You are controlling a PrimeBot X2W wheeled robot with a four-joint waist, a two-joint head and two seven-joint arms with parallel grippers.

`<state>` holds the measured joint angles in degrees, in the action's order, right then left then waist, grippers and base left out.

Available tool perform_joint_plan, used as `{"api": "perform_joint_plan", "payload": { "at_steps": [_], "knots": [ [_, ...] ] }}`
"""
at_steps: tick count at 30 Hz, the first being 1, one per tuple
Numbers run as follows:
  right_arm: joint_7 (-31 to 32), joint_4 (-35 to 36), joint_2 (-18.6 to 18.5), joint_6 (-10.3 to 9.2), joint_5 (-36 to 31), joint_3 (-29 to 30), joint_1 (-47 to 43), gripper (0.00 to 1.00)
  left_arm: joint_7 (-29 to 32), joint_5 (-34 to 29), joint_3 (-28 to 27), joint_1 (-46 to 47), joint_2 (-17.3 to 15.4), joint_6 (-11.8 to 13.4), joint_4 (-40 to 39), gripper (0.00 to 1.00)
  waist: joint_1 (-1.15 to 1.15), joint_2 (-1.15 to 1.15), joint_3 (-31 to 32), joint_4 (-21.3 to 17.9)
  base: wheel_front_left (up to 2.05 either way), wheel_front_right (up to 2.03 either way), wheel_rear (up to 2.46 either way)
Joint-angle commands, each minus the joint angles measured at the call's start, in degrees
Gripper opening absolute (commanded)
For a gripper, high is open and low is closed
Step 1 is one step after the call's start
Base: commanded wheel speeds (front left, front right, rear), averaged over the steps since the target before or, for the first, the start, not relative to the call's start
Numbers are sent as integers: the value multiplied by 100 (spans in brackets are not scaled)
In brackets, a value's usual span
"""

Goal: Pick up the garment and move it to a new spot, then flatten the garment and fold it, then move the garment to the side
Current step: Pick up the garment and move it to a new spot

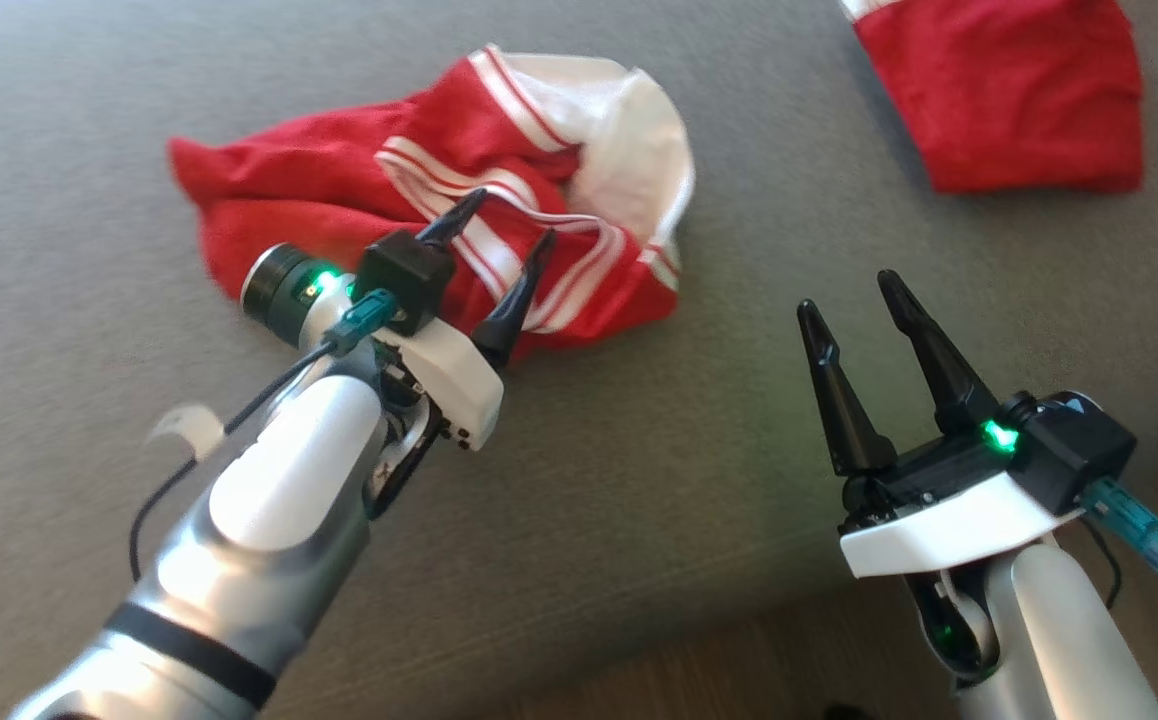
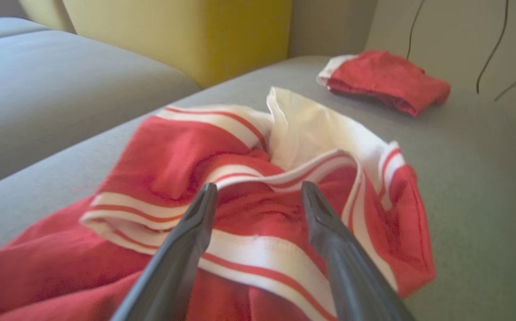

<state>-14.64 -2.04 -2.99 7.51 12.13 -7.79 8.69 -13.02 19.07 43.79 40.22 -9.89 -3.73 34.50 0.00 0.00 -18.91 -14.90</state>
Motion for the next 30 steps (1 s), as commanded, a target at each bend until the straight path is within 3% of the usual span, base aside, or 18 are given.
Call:
{"api": "perform_joint_plan", "payload": {
  "at_steps": [1,8,13,19,24,30],
  "knots": [
    [-36,147,11,-2,-39,-115,-49,100,-121,134,-342,-98,-39,183,-343,100,0,0,396,441,0,0,0],
    [-36,82,11,-2,-114,-58,-226,100,-193,463,-1022,-1255,-10,675,-1625,100,0,0,902,1250,0,0,0],
    [-36,62,11,-2,-152,23,-318,100,-195,421,-1368,-2084,-73,973,-2275,100,0,0,1096,1643,0,0,0],
    [-36,-69,11,-2,-301,289,-573,100,-196,275,-2208,-3141,46,1417,-3060,100,0,0,1498,1995,0,0,0],
    [-36,-151,12,-2,-502,597,-892,100,-197,-156,-3010,-4015,230,1642,-3604,100,0,0,1830,2096,0,0,0],
    [-36,-67,12,-2,-480,867,-1237,100,-197,-762,-3481,-4763,432,1593,-3900,100,0,0,2046,2096,0,0,0]
  ]
}}
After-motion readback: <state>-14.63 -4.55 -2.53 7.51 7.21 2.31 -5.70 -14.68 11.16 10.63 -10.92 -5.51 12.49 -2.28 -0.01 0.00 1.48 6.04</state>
